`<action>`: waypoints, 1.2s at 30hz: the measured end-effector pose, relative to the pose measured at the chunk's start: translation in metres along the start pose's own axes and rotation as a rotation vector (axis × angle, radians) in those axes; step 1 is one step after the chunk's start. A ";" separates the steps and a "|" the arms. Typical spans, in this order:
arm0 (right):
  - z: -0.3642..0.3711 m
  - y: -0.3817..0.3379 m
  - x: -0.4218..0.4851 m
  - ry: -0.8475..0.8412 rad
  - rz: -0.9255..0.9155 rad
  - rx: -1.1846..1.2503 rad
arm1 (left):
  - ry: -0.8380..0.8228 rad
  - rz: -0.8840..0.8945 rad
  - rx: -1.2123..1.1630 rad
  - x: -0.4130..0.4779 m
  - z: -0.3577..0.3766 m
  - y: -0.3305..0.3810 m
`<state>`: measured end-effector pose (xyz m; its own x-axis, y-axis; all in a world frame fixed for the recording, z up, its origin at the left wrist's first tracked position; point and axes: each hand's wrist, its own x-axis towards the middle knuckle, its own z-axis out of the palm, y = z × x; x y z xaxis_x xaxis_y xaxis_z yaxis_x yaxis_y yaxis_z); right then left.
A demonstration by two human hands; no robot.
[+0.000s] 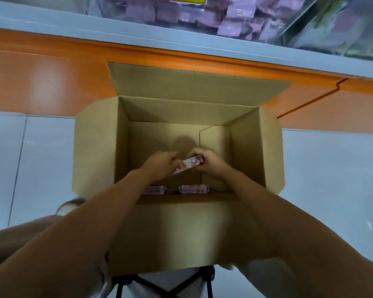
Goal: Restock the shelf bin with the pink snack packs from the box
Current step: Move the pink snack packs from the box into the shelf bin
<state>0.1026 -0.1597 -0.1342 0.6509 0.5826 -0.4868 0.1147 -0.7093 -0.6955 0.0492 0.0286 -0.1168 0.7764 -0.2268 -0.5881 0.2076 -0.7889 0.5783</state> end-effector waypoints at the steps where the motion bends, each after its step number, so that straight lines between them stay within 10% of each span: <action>1: -0.003 0.001 -0.001 0.012 -0.042 0.017 | -0.056 0.000 -0.110 0.002 0.002 -0.001; 7: 0.002 0.019 0.002 0.127 0.198 0.237 | -0.037 -0.136 -0.348 0.010 0.005 -0.009; 12: 0.024 0.036 -0.002 -0.386 0.435 -0.121 | 0.041 -0.314 -0.560 0.012 0.020 -0.021; 18: 0.021 0.038 0.000 -0.471 0.443 -0.094 | -0.028 -0.338 -0.612 0.010 0.020 -0.018; 36: -0.031 -0.058 -0.025 0.460 0.168 0.713 | 0.195 -0.192 -1.038 -0.027 -0.007 0.038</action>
<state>0.1028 -0.1454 -0.0649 0.8737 0.1647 -0.4578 -0.4084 -0.2631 -0.8741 0.0401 0.0084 -0.0753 0.7398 0.0168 -0.6726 0.6689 0.0899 0.7379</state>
